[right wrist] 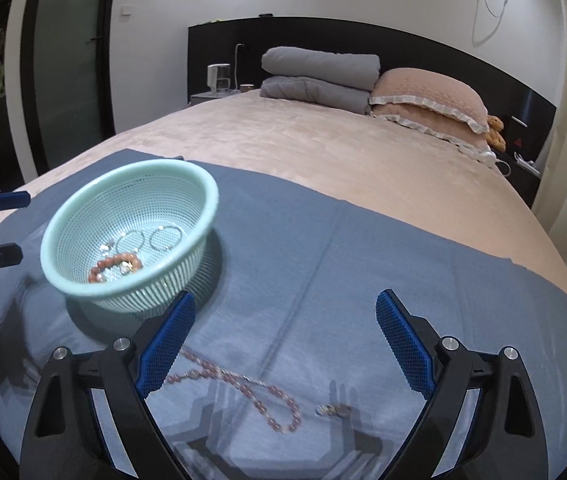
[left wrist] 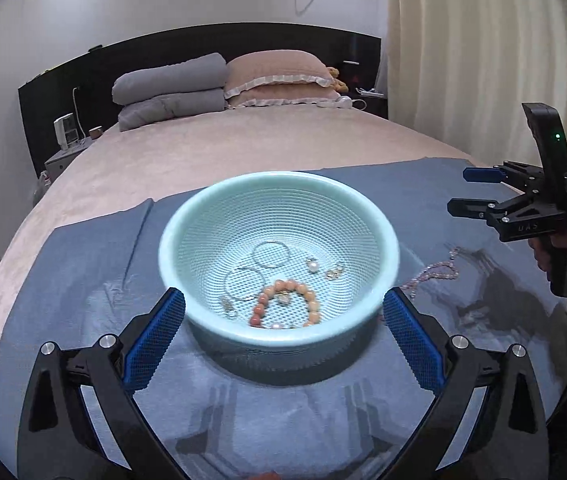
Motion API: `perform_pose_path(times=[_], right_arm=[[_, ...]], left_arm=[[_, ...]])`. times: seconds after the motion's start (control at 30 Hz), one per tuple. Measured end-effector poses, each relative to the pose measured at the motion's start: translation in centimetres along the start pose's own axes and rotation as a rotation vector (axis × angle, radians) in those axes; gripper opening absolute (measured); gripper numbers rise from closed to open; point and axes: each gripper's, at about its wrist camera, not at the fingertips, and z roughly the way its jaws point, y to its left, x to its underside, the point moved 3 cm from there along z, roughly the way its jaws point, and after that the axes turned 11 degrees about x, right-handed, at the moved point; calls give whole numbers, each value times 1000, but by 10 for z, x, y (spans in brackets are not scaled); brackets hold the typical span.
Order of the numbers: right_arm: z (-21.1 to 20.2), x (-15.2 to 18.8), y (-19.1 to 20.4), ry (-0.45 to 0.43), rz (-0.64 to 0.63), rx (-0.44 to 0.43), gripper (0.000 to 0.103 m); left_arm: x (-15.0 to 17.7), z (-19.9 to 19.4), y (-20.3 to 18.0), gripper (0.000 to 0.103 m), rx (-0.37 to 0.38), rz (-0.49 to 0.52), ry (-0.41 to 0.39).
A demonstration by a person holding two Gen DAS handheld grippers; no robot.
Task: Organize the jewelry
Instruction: 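Grasp the pink bead necklace with the left tool while the right tool grasps a silver charm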
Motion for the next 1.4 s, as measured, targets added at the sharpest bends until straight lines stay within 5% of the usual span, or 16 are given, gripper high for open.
perform_pose_path(times=[0.43,0.83,1.0,1.13,1.23,1.37,1.4], right_arm=[[0,53,-54,70,67,37,87],[36,72,-51,114,73,-12,85],[59,78,-45,170,63,-22,64],[64,81,-37,189,39,-55,49],[61,82,-26,192,18,-94,24],[57,84,-24,194,26,-92,20],[55,84,-26,195,38,-97,11]], left_arm=[[20,54,-92,97,152,89,99],[28,120,-102,97,170,83,193],[31,143,-92,94,145,51,241],[37,151,-88,71,117,43,257],[38,150,-86,47,111,31,253],[41,146,-86,20,137,27,253],[43,144,-87,16,143,31,254]])
